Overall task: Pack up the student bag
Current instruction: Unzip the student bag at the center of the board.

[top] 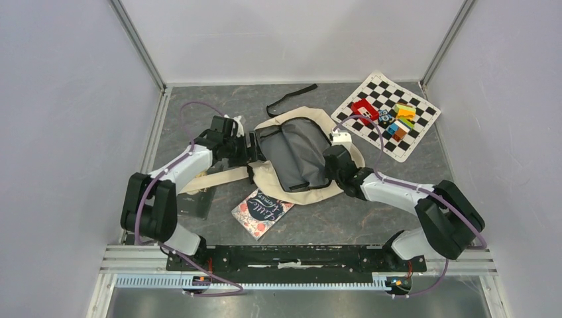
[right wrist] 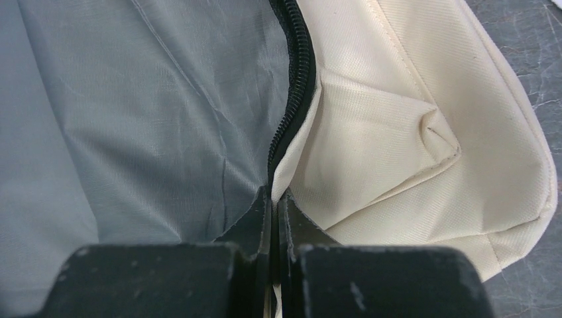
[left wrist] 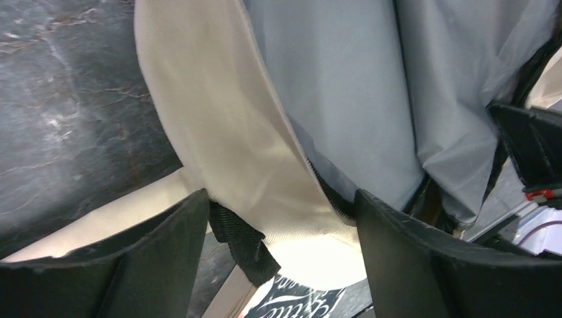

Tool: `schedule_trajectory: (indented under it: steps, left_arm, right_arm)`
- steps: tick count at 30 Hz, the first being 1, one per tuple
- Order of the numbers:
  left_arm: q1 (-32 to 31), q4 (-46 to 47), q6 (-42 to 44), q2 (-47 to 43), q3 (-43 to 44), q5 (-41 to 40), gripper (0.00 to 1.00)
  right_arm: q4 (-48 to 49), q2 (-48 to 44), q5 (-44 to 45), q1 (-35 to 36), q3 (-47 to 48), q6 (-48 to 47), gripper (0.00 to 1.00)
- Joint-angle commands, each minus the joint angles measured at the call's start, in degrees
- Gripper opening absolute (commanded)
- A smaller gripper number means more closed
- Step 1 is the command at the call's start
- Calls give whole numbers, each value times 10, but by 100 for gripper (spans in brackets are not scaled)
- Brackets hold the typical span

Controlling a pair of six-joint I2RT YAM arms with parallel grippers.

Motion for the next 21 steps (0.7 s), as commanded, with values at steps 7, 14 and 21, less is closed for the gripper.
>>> schedule_trajectory:
  steps: [7, 14, 21]
  left_arm:
    - [-9, 28, -26, 135, 141, 21, 10]
    - [-8, 30, 0, 244, 288, -10, 2]
    - [-8, 23, 8, 214, 278, -37, 71]
  right_arm:
    - [11, 29, -17, -39, 44, -16, 0]
    - [-4, 64, -91, -90, 94, -35, 6]
    - [-70, 89, -177, -133, 163, -93, 32]
